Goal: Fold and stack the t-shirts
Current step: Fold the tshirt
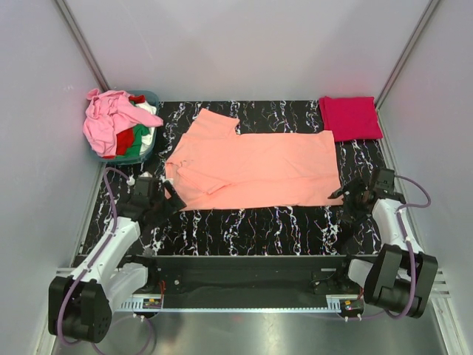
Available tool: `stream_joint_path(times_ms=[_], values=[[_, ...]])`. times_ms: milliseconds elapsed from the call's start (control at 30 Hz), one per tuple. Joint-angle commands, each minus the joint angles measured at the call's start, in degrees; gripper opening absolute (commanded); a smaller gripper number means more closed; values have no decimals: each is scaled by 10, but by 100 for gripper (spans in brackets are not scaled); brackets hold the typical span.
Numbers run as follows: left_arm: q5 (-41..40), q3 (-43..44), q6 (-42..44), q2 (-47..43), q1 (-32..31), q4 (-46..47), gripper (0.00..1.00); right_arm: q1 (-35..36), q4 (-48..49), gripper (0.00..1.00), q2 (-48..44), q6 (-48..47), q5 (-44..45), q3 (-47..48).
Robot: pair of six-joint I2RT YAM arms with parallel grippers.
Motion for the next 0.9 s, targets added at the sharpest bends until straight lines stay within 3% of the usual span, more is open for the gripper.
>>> stream_joint_path(times_ms=[0,667,767,867], values=[[-25,-15,-30,-17,4,46,93,6,18,86,31,17,19,2],[-88,-40,-55,99,6,183,88,7,92,82,176,9,63,30],[-90,-35,-51,116,7,194,88,7,102,77,212,8,65,51],[-90,-31,-44,129,13,205,78,7,112,58,233,7,64,60]])
